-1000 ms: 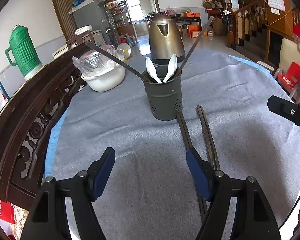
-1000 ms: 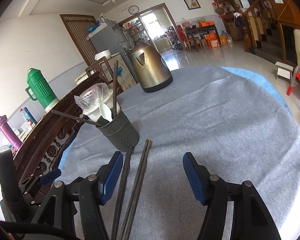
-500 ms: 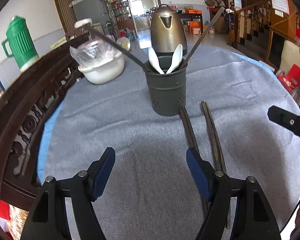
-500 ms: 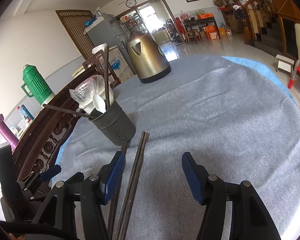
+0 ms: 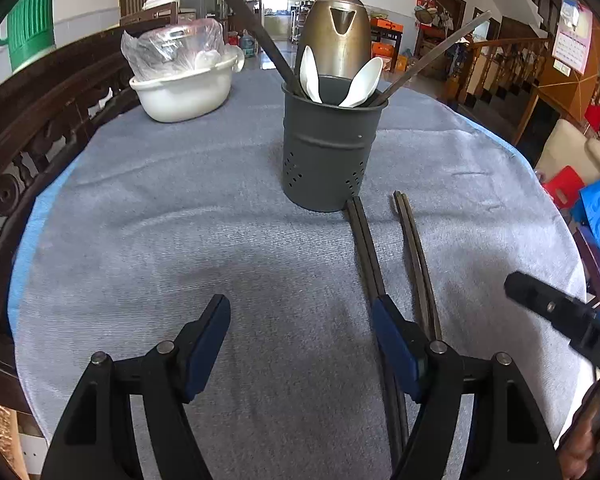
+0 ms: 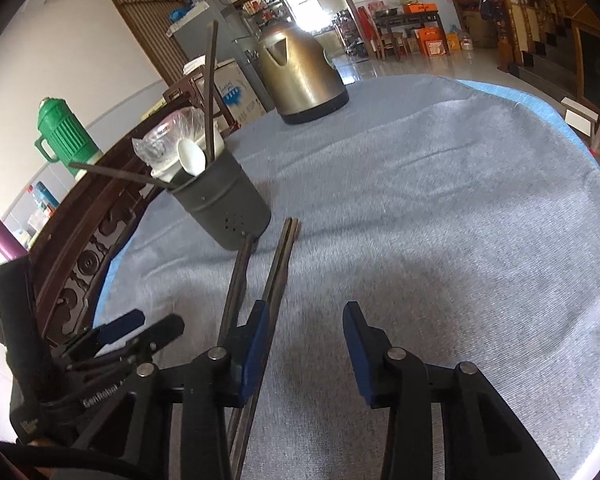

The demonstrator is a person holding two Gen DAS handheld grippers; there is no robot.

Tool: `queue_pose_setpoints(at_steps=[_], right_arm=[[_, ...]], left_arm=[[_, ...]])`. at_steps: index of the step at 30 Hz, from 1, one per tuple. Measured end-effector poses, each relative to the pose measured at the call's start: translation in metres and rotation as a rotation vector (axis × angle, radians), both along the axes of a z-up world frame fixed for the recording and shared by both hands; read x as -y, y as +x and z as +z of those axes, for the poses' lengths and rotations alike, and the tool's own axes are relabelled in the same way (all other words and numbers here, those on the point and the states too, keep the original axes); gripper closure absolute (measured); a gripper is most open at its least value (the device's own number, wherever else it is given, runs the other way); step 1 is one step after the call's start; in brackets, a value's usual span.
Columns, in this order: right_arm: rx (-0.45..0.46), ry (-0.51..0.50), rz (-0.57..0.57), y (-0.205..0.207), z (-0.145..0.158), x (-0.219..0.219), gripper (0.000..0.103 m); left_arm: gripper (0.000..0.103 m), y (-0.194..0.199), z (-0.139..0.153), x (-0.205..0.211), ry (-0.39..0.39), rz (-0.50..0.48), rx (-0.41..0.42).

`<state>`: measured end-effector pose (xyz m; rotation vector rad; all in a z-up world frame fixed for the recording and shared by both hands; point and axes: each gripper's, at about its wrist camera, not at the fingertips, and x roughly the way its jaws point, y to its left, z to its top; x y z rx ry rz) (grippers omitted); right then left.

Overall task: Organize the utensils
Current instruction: 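Open both tools and move them toward the remaining chopsticks, then close the right tool on a dark chopstick while the left tool grasps another chopstick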

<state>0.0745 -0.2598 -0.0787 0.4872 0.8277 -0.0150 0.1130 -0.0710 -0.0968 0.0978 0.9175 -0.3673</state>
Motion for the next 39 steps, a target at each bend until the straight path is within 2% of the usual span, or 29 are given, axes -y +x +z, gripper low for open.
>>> queue_pose_setpoints(at_steps=[15, 29, 39], right_arm=[[-0.04, 0.024, 0.003, 0.005, -0.014, -0.002, 0.062], [-0.05, 0.046, -0.013, 0.009, -0.02, 0.006, 0.062], [-0.056, 0.053, -0.021, 0.011, -0.024, 0.011, 0.062]], left_arm=[[0.029, 0.021, -0.023, 0.02, 0.019, -0.006, -0.066], [0.028, 0.043, -0.026, 0.023, -0.038, 0.021, -0.107], [0.026, 0.057, -0.028, 0.029, -0.037, 0.04, -0.11]])
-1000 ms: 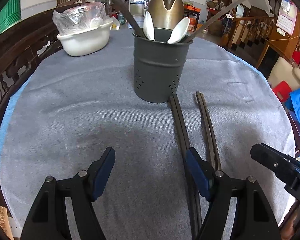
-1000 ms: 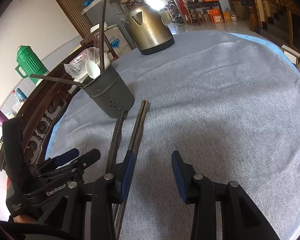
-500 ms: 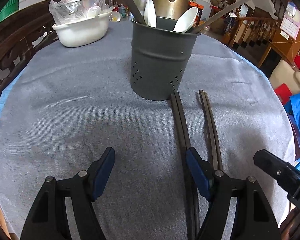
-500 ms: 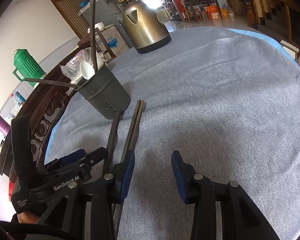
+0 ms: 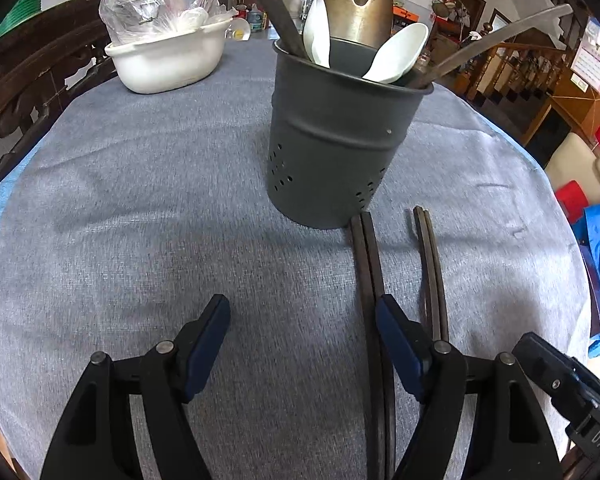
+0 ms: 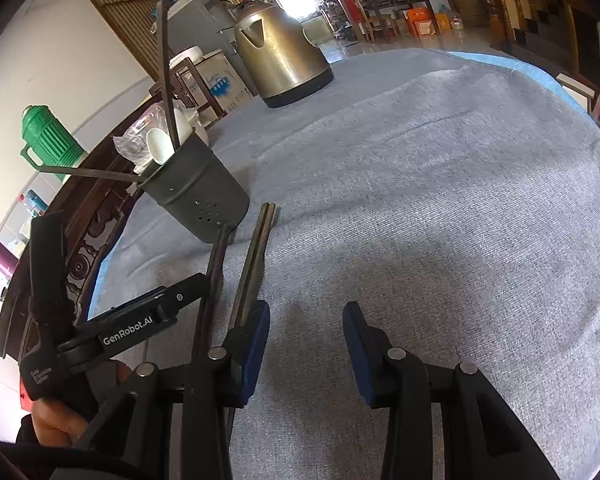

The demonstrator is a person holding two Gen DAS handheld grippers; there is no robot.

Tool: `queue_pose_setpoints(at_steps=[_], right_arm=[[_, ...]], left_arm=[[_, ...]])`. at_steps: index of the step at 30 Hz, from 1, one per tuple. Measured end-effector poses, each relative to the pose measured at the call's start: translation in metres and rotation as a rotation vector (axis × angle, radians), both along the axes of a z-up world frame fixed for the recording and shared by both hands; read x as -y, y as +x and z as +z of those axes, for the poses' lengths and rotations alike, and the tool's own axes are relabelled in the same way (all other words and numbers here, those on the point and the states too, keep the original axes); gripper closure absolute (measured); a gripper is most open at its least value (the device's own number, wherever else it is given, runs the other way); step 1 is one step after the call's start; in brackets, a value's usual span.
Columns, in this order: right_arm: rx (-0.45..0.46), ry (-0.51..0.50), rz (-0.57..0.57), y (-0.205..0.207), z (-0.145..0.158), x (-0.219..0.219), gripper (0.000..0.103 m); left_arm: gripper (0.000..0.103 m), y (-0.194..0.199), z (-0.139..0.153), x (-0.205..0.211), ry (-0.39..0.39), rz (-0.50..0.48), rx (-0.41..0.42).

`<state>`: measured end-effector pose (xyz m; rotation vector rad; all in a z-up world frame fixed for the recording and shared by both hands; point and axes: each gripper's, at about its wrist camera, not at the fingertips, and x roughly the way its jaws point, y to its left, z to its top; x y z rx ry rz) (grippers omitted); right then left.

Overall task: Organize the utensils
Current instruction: 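Close the right tool on a dark chopstick while the left tool grasps another chopstick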

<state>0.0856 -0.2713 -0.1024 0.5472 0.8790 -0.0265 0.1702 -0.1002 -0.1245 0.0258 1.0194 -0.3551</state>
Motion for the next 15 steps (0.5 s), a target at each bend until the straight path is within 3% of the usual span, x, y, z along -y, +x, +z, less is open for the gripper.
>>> queue_pose_setpoints(at_steps=[10, 12, 15], right_arm=[[-0.006, -0.007, 0.003, 0.004, 0.001, -0.004, 0.062], [-0.004, -0.014, 0.004, 0.003, 0.002, -0.005, 0.062], [-0.002, -0.018, 0.007, 0.004, 0.004, -0.007, 0.062]], left_arm=[[0.025, 0.012, 0.001, 0.0, 0.006, -0.018, -0.014], [0.025, 0.012, 0.0, 0.0, 0.032, -0.03, -0.013], [0.026, 0.007, -0.003, 0.006, 0.135, -0.07, 0.018]])
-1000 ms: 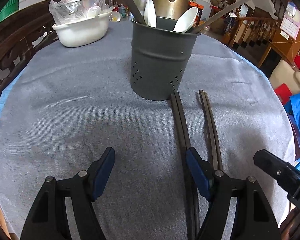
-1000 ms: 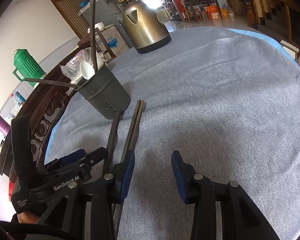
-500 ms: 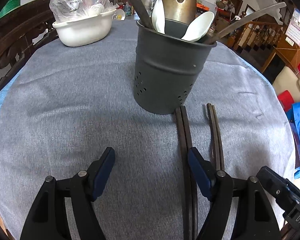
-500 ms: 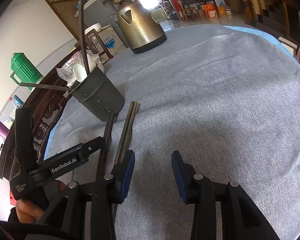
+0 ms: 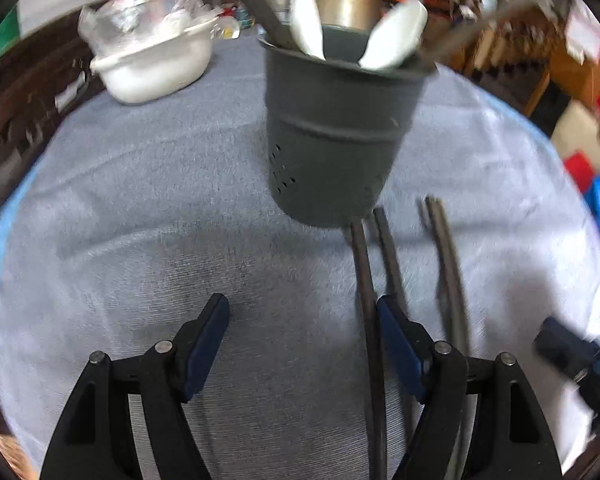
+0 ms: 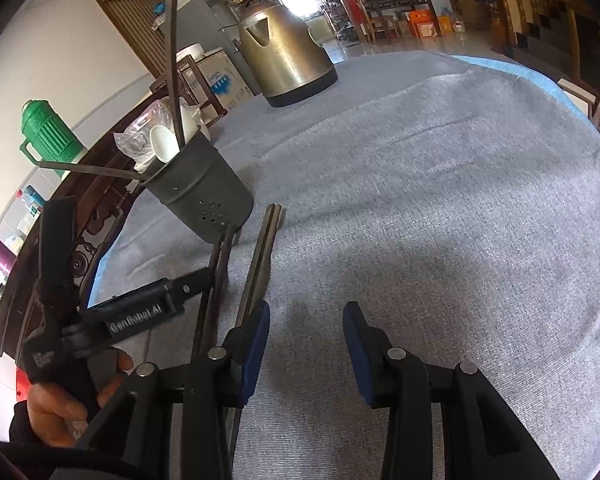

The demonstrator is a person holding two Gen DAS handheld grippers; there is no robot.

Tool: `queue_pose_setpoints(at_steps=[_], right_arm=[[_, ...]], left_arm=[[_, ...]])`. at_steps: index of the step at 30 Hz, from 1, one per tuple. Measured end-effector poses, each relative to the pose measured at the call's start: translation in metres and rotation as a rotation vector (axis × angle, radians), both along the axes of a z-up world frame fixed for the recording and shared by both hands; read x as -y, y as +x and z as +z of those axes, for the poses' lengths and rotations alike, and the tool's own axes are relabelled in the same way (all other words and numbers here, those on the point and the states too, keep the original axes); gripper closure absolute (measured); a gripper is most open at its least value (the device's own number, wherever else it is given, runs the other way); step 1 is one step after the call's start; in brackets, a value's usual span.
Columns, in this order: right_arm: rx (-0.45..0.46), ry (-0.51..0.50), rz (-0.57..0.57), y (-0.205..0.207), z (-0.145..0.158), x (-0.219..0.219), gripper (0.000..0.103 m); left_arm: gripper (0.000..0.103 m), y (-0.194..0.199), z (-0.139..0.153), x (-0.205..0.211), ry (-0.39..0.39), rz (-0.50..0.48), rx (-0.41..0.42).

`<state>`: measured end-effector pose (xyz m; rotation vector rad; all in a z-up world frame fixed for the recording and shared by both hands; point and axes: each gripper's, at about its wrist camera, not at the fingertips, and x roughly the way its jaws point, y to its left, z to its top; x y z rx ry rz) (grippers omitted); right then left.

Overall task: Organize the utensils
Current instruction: 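Close the right tool on a dark chopstick while the left tool grasps another chopstick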

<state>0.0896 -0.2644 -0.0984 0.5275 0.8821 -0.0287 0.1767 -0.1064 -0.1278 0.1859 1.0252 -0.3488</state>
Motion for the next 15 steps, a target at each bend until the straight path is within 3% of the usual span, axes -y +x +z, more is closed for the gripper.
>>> queue_pose_setpoints(at_steps=[5, 7, 9, 12, 15], right_arm=[[0.008, -0.011, 0.014, 0.002, 0.005, -0.005, 0.062], [0.014, -0.014, 0.028, 0.006, 0.007, -0.008, 0.062], [0.014, -0.016, 0.045, 0.013, 0.008, -0.01, 0.062], [0.007, -0.014, 0.067, 0.026, 0.007, -0.017, 0.064], [-0.014, -0.028, 0.085, 0.04, 0.003, -0.024, 0.067]], left_arm=[[0.029, 0.001, 0.001, -0.016, -0.019, 0.022, -0.008], [0.043, 0.008, 0.003, -0.03, -0.049, 0.066, -0.012], [0.048, 0.015, 0.005, -0.041, -0.088, 0.088, -0.034], [0.049, 0.021, 0.006, -0.048, -0.126, 0.089, -0.059], [0.049, 0.021, 0.005, -0.047, -0.105, 0.067, -0.042]])
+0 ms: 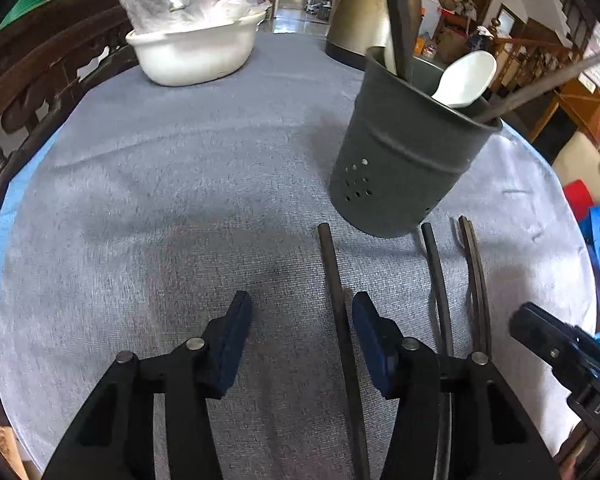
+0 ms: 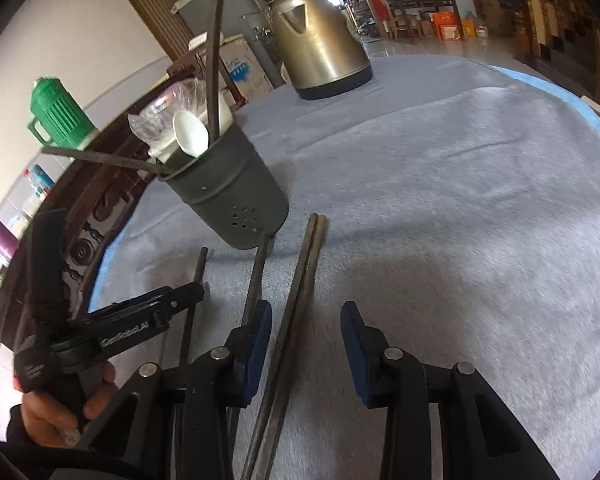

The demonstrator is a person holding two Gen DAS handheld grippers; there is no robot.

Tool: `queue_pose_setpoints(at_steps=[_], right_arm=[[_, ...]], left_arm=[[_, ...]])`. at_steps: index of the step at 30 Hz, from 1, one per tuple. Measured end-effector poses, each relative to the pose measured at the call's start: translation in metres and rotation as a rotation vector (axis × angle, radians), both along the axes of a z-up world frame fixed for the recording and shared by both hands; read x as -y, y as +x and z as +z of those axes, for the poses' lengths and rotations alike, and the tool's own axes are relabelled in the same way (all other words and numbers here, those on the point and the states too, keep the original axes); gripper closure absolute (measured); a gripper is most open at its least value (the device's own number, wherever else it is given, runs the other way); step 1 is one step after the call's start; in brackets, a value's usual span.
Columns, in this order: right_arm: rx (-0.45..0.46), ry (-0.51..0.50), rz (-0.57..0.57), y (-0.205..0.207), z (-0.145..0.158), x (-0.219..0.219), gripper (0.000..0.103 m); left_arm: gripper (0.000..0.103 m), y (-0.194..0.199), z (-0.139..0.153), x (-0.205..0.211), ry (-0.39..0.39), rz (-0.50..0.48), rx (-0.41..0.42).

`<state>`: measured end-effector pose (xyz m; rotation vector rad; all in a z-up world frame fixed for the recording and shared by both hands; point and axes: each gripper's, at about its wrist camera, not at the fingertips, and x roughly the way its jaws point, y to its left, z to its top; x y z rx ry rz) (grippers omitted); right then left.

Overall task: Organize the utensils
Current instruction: 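Close the right tool on a dark chopstick while the left tool grasps another chopstick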

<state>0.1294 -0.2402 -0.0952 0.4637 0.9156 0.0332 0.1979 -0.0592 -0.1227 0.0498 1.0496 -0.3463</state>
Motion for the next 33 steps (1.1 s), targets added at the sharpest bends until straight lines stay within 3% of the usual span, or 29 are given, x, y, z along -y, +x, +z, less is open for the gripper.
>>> queue_pose_setpoints(at_steps=[2, 6, 15, 18, 20, 28, 33], right_arm=[[-0.024, -0.007, 0.021, 0.008, -0.004, -0.006, 0.073], [-0.083, -0.066, 0.036, 0.015, -0.013, -0.017, 0.083], [-0.124, -0.146, 0.04, 0.018, -0.012, -0.028, 0.082], [-0.14, -0.138, 0.032, 0.016, -0.015, -0.024, 0.084], [-0.145, -0.121, 0.02, 0.01, -0.019, -0.016, 0.091], [-0.184, -0.128, 0.011, -0.003, -0.016, -0.004, 0.091], [-0.227, -0.058, 0.008, 0.015, -0.016, 0.009, 0.088]], left_arm=[[0.051, 0.0, -0.001, 0.003, 0.006, -0.008, 0.013], [0.068, -0.002, -0.002, 0.007, 0.013, -0.021, 0.033], [0.091, -0.013, -0.003, 0.013, 0.024, -0.048, 0.056], [0.093, -0.014, -0.001, 0.006, 0.002, -0.047, 0.043], [0.093, -0.019, 0.0, 0.003, 0.0, -0.051, 0.044], [0.094, -0.033, 0.001, -0.01, -0.04, -0.08, 0.006], [0.093, -0.019, 0.0, -0.022, -0.105, -0.051, -0.078]])
